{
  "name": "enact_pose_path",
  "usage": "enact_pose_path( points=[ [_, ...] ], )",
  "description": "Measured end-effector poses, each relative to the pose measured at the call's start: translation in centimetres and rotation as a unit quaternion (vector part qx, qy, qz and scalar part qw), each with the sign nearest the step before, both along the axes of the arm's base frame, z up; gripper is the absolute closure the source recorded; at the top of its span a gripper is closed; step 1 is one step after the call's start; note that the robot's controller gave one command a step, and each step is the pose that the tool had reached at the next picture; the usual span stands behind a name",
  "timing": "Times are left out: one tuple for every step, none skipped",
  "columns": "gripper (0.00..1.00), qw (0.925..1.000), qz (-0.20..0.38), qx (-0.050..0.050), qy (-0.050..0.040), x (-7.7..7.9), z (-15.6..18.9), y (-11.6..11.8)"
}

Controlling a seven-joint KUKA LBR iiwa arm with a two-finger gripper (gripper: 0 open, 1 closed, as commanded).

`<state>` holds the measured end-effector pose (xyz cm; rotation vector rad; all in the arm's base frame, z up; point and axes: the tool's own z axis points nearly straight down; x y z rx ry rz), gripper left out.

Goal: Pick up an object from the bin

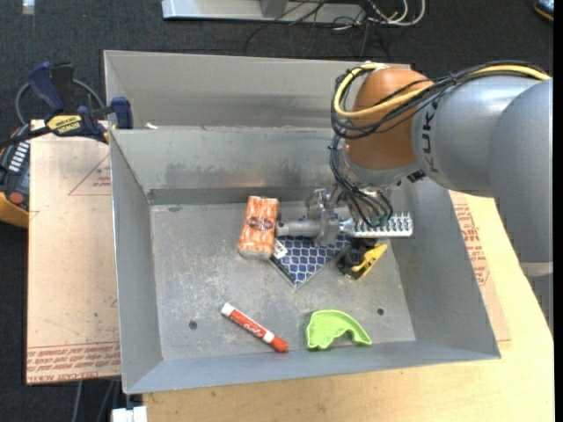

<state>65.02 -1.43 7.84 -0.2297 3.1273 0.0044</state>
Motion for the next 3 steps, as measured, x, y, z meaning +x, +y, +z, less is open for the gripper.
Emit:
enact_pose_path(
  points=[
    [1.00, 1.0000, 0.000, 0.000, 0.0000, 0.0, 0.2, 0.0],
    [1.00, 1.0000, 0.000, 0.001, 0.0014, -0.1, 0.7, 0.1],
    [1.00, 1.0000, 0.000, 0.001, 0.0032, -0.2, 1.9, 0.1]
  ],
)
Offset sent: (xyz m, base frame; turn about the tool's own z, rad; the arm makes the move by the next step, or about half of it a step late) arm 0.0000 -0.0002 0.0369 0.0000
